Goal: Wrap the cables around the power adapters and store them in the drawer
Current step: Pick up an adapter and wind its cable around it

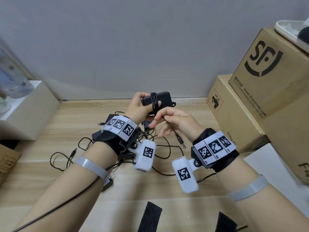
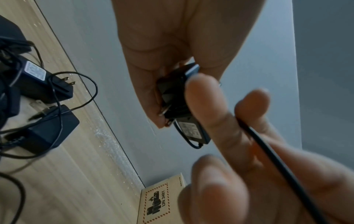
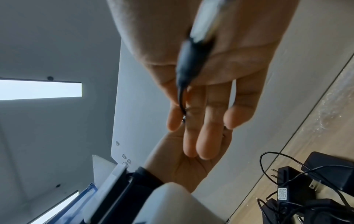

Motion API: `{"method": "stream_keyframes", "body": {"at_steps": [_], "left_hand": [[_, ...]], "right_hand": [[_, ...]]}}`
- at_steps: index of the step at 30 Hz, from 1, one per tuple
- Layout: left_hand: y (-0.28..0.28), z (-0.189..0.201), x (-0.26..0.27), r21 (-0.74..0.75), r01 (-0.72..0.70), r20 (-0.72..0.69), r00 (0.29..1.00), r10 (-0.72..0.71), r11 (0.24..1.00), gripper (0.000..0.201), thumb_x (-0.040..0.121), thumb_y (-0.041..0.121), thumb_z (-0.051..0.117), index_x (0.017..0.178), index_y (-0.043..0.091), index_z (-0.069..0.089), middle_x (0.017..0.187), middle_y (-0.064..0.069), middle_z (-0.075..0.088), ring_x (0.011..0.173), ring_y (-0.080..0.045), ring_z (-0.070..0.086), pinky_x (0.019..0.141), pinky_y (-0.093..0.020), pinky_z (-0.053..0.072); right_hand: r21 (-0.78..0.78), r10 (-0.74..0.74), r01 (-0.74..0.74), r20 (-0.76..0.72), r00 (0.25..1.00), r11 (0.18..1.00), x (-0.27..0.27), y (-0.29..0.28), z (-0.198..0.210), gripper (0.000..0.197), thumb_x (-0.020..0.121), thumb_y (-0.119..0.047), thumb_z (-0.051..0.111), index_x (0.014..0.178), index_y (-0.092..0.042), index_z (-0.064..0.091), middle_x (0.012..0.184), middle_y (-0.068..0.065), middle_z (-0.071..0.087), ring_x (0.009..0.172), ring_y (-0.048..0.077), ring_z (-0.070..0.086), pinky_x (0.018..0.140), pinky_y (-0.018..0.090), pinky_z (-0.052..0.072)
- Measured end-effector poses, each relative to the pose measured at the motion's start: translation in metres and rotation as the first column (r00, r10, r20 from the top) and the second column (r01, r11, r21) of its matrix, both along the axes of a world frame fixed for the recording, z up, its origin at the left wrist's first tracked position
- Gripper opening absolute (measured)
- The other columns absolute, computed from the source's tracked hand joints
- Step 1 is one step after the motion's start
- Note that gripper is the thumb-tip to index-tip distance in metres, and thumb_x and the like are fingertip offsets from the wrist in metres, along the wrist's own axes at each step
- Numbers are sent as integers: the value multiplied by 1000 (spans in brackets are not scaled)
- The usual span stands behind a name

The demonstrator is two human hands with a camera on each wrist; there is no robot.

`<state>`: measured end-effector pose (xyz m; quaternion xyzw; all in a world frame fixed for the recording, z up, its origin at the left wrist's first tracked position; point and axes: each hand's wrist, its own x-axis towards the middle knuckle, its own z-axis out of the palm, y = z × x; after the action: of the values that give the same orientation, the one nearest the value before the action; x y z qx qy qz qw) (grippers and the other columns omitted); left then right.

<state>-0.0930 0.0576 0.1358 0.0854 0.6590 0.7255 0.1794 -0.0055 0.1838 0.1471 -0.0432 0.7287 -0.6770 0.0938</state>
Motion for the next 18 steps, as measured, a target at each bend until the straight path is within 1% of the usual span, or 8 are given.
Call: {"method": "stream_keyframes", "body": {"at_steps": [3,6,8,10,12,15,16,18], "left_hand": [[-1,0,-2,-7,-5,6,1000,5,1000,27,83,4,64,95,15,42,87,-2,53,68,-14,58,46,-20,51],[-1,-1,-3,-5,-8,2,1000,8,1000,24,84,6,63,92,17,44,85,-2,53,65,-13,56,44,-18,48],[-1,-2,-3,-10,0,6,1000,0,1000,23,85,7,63,91,19,44,87,-3,55,65,-13,57,44,-19,49],[0,-3,-2,13,25,47,999,-26,1000,22,86,7,61,94,17,44,94,-6,56,72,-16,60,51,-27,56],[0,-3,0,54,46,89,995,-51,997,20,87,5,59,96,15,44,99,-8,56,78,-20,63,60,-33,59],[1,-1,3,100,69,114,990,-80,993,17,89,4,56,96,15,44,97,-7,56,80,-22,64,62,-32,59],[2,-1,4,105,80,114,989,-92,991,16,90,5,55,96,15,44,95,-8,57,80,-22,63,65,-33,60],[3,-1,6,115,106,108,987,-119,988,14,91,7,52,98,15,42,94,-7,56,79,-21,62,67,-34,59]], "right_hand": [[-13,11,-11,-28,1000,1000,0,1,1,30,74,3,38,87,-16,58,95,3,69,61,14,65,56,18,44],[-2,-13,13,-91,996,1000,-1,-1,1,26,90,7,39,95,-13,55,98,7,66,59,5,63,56,12,45],[17,-58,61,-155,986,998,-1,-2,0,20,97,-5,37,105,-12,55,94,9,64,57,6,60,55,13,45],[61,-139,158,-237,961,986,-1,-1,-1,22,97,-21,40,107,-18,59,82,0,61,55,8,54,54,16,42],[98,-245,285,-297,923,954,-2,0,0,23,94,-30,45,102,-21,64,79,-7,54,58,0,50,55,13,40],[137,-303,377,-380,874,916,-6,-1,3,20,94,-25,47,93,-23,67,88,-10,52,68,-3,53,59,11,41],[126,-311,381,-377,873,916,-7,-2,5,20,92,-26,46,92,-25,66,85,-8,55,67,0,53,58,14,42],[42,-353,389,-337,873,920,-7,-2,9,17,91,-20,48,103,-24,61,71,-1,59,56,4,52,53,17,42]]}}
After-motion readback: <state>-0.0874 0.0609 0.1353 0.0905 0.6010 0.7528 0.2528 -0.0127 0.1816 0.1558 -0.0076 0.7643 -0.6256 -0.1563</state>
